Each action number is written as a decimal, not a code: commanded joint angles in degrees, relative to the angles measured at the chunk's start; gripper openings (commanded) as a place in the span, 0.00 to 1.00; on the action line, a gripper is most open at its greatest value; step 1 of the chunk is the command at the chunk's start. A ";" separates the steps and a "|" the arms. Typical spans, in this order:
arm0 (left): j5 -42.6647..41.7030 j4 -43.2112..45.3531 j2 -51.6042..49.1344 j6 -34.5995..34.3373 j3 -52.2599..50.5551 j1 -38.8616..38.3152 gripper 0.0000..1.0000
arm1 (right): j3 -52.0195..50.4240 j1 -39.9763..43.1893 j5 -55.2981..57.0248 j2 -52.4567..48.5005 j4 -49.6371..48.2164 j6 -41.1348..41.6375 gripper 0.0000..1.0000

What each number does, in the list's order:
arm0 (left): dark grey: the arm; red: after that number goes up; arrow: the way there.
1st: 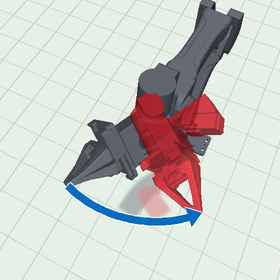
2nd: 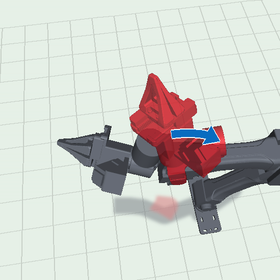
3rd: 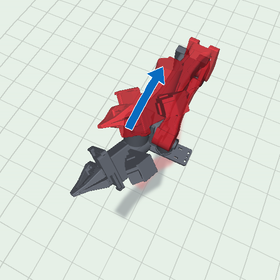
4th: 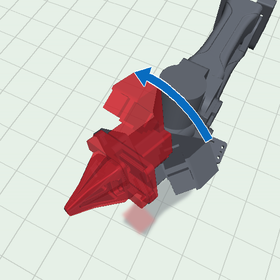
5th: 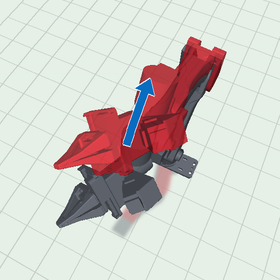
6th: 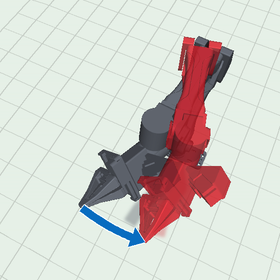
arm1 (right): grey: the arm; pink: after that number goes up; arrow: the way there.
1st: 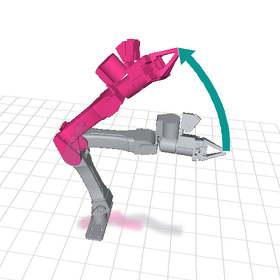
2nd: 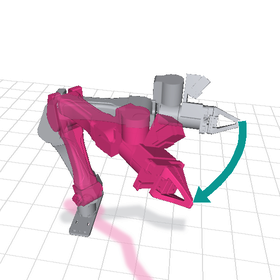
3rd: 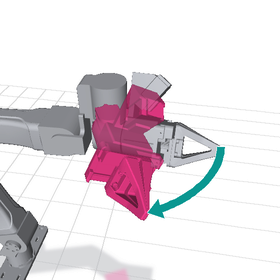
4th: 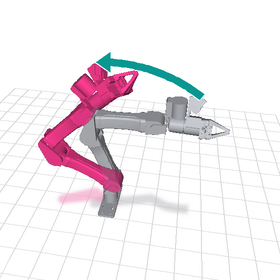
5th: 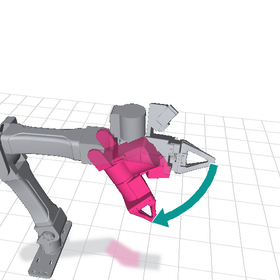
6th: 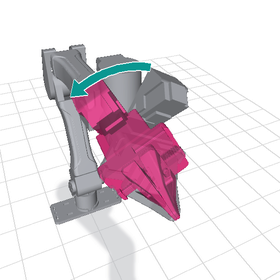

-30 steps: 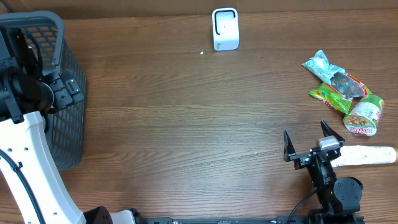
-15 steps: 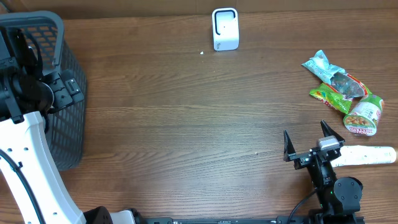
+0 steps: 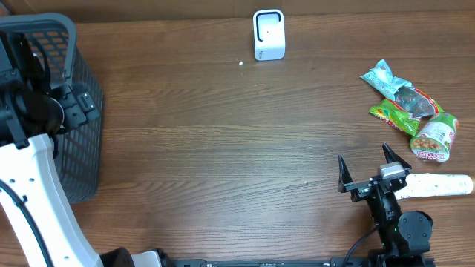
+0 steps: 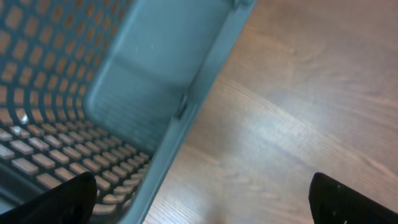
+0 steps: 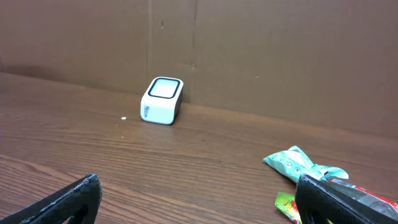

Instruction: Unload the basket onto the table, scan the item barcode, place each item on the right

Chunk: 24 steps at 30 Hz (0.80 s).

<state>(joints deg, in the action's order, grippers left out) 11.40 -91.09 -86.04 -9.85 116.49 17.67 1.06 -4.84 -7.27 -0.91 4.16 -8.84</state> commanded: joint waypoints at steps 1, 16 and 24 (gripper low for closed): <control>1.07 2.47 4.59 1.55 -0.94 -2.99 1.00 | -0.61 -0.35 -0.31 0.61 -0.20 0.00 1.00; -4.83 38.07 29.07 -2.58 -35.12 -12.46 1.00 | -0.61 -0.35 -0.31 0.61 -0.20 0.00 1.00; -9.55 68.50 45.70 -2.56 -65.90 -12.90 1.00 | -0.61 -0.35 -0.31 0.61 -0.20 0.00 1.00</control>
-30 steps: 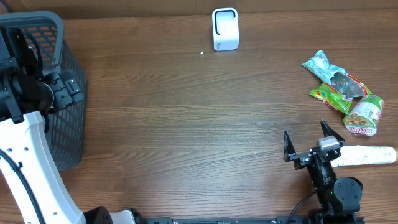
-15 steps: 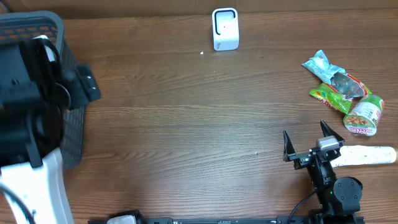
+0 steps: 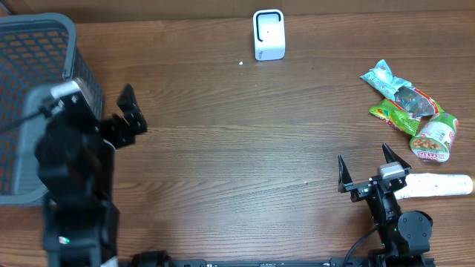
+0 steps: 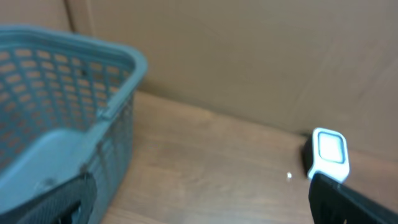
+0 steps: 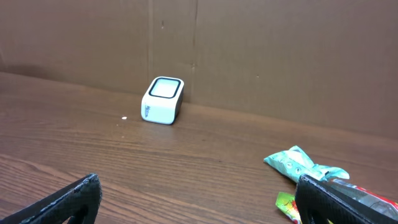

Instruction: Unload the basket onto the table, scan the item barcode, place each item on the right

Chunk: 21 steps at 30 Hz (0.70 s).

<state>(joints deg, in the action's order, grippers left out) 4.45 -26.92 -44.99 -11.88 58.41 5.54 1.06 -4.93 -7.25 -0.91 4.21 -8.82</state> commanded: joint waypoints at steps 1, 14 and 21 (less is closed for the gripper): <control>-2.54 7.63 6.56 -0.48 -11.39 -1.09 1.00 | -0.61 -0.26 -0.33 0.61 -0.24 -0.02 1.00; -2.51 29.57 28.92 4.87 -44.96 -3.67 1.00 | -0.61 -0.26 -0.33 0.61 -0.24 -0.02 1.00; -2.38 30.60 35.87 10.75 -52.46 -4.09 1.00 | -0.61 -0.26 -0.33 0.61 -0.24 -0.02 1.00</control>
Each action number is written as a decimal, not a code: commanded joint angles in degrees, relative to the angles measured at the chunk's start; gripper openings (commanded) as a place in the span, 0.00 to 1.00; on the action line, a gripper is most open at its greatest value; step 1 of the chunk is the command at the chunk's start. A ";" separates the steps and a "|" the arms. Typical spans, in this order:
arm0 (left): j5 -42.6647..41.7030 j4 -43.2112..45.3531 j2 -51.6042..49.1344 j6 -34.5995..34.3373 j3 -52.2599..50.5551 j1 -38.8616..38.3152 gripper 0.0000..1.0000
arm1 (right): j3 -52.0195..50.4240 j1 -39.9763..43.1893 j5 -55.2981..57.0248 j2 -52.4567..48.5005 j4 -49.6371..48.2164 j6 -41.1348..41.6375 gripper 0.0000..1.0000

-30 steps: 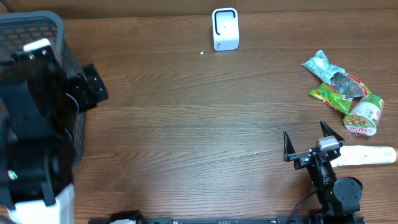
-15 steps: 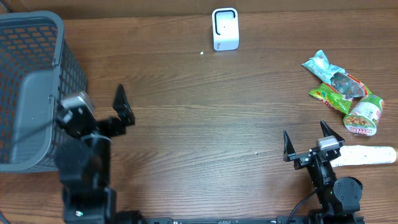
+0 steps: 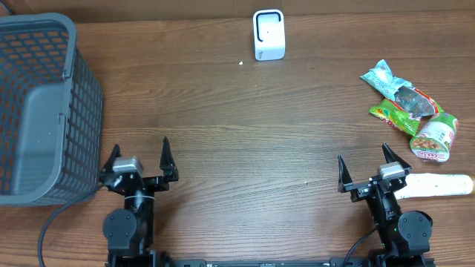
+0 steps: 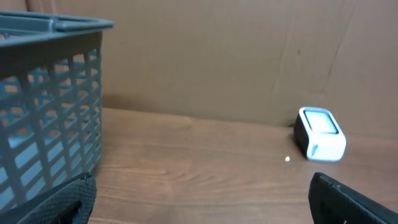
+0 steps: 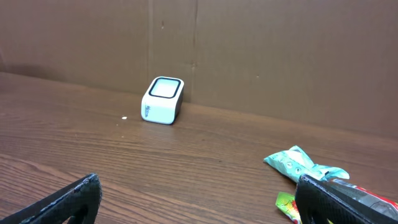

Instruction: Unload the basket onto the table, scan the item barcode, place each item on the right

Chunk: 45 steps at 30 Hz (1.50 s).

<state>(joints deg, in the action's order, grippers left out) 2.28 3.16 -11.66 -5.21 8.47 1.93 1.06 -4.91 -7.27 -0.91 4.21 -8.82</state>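
A white barcode scanner (image 3: 269, 34) stands at the table's far edge, also seen as the scanner (image 4: 319, 134) and the scanner (image 5: 161, 100). At the right lies a pile of items: a teal packet (image 3: 383, 77), a green packet (image 3: 397, 115), a noodle cup (image 3: 434, 138) and a white tube (image 3: 439, 185). My left gripper (image 3: 139, 154) rests open at the front left, nothing between its fingers. My right gripper (image 3: 367, 167) rests open at the front right, beside the tube. The teal packet (image 5: 298, 163) shows past the right fingertip.
A grey plastic basket (image 3: 37, 104) stands at the left edge, close to my left gripper, and shows as mesh wall (image 4: 50, 112) in the left wrist view. A cardboard wall (image 5: 249, 56) backs the table.
My left arm has come down from beside the basket to a low rest at the front left, gripper open and facing the scanner. The right arm has not moved.
My left arm first reached over the basket's rim, gripper open above its inside. Then it stood raised just right of the basket. Now it sits folded low at the front left. The right gripper and the items stayed put throughout.
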 commanded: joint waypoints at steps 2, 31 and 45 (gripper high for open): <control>-0.26 0.17 4.50 5.25 -4.22 -0.48 1.00 | -0.61 -0.28 -0.31 0.61 -0.24 -0.02 1.00; -0.44 -7.43 11.41 6.95 -8.17 -0.46 1.00 | -0.61 -0.28 -0.31 0.61 -0.24 -0.02 1.00; -0.44 -7.43 11.41 6.95 -8.17 -0.46 1.00 | -0.61 -0.28 -0.31 0.61 -0.24 -0.02 1.00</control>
